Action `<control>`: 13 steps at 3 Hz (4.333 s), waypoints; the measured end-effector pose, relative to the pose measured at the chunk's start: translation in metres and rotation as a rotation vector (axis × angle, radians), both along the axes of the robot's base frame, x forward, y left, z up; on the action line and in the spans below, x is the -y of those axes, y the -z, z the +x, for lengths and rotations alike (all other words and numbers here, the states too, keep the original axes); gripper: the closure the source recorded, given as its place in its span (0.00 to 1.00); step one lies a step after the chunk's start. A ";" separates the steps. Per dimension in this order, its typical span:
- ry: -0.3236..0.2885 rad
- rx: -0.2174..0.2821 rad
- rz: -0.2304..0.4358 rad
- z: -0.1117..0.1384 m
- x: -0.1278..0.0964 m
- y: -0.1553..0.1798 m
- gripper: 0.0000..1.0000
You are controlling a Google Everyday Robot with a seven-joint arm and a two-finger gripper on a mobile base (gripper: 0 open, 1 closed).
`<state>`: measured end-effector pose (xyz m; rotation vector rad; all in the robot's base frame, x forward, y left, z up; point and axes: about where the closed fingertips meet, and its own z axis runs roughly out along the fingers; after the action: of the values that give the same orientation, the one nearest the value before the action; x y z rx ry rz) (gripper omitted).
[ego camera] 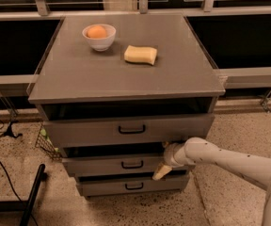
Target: Open middle drawer
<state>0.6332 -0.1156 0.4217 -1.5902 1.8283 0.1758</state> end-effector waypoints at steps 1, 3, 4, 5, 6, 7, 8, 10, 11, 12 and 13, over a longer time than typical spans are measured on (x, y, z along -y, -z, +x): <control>-0.012 -0.010 -0.006 0.002 0.000 0.005 0.17; -0.012 -0.010 -0.006 0.002 0.000 0.005 0.71; -0.012 -0.010 -0.006 0.002 -0.001 0.004 1.00; -0.012 -0.010 -0.006 0.002 -0.001 0.002 1.00; 0.006 -0.023 -0.002 -0.011 0.004 -0.002 1.00; 0.015 -0.041 -0.001 -0.021 0.007 -0.003 1.00; 0.017 -0.057 -0.001 -0.026 0.009 -0.003 1.00; 0.015 -0.096 -0.009 -0.035 0.011 -0.004 1.00; 0.014 -0.111 -0.010 -0.040 0.012 -0.005 1.00; 0.033 -0.151 -0.002 -0.056 0.016 -0.010 1.00; 0.032 -0.157 0.000 -0.057 0.015 -0.010 1.00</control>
Offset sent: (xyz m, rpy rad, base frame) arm 0.0019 0.0003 -0.0038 -0.0048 0.0081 0.0100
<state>0.5764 -0.1304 0.4313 -1.5846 1.9719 0.2935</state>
